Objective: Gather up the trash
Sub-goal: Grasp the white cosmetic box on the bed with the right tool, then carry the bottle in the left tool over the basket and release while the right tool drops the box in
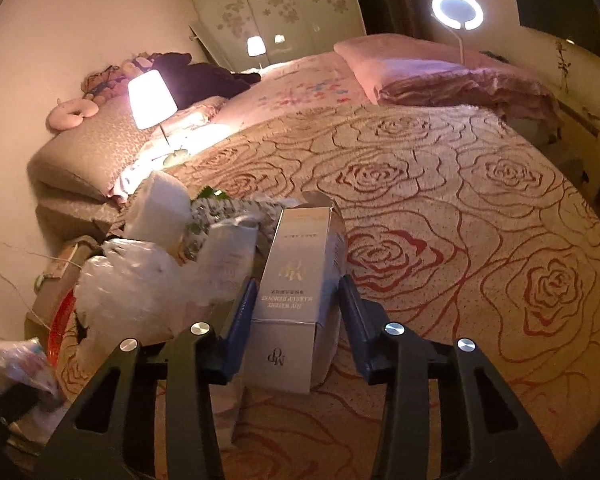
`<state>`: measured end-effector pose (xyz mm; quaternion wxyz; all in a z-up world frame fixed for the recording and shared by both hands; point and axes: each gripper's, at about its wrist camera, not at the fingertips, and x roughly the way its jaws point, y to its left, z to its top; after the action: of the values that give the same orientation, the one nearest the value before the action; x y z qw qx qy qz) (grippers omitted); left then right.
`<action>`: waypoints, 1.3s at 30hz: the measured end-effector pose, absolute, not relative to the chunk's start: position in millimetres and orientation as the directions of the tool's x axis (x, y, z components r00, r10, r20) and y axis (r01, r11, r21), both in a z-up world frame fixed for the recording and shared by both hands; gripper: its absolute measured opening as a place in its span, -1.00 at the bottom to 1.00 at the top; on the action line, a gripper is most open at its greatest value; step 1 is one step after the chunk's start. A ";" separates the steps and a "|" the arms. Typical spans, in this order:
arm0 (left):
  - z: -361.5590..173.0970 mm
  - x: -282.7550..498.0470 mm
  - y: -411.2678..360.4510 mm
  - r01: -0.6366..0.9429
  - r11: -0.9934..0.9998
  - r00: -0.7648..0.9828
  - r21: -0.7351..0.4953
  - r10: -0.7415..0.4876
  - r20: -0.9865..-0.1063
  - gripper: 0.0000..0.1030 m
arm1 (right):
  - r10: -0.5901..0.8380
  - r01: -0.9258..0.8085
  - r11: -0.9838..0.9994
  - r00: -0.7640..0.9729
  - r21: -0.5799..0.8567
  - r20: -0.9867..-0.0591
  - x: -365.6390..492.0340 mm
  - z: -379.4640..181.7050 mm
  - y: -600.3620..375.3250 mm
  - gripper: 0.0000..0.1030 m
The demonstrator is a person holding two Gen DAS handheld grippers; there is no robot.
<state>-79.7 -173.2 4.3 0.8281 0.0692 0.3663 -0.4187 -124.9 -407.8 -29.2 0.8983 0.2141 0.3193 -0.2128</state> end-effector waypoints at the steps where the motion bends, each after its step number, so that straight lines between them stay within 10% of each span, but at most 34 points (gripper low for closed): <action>1: 7.9 -77.3 -168.6 0.737 0.646 0.390 -0.197 -0.645 -0.657 -0.75 | -0.250 0.517 0.819 0.710 0.247 -0.659 -125.6 -26.9 -406.2 -0.20; 16: 28.6 -15.8 -82.6 0.513 0.838 0.610 -0.184 -0.507 -0.609 -0.75 | -0.130 0.322 0.912 0.815 0.254 -0.565 -104.4 28.9 -343.5 -0.21; 39: -37.4 73.4 3.8 0.263 0.933 0.602 -0.247 -0.359 -0.713 -0.74 | 0.181 -0.071 0.981 0.664 0.179 -0.725 42.8 -11.5 -165.0 -0.21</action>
<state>73.4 3.8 -37.4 0.8931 -0.0582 0.4107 -0.1742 42.8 -165.0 -11.5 0.9097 0.0676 0.4039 0.0692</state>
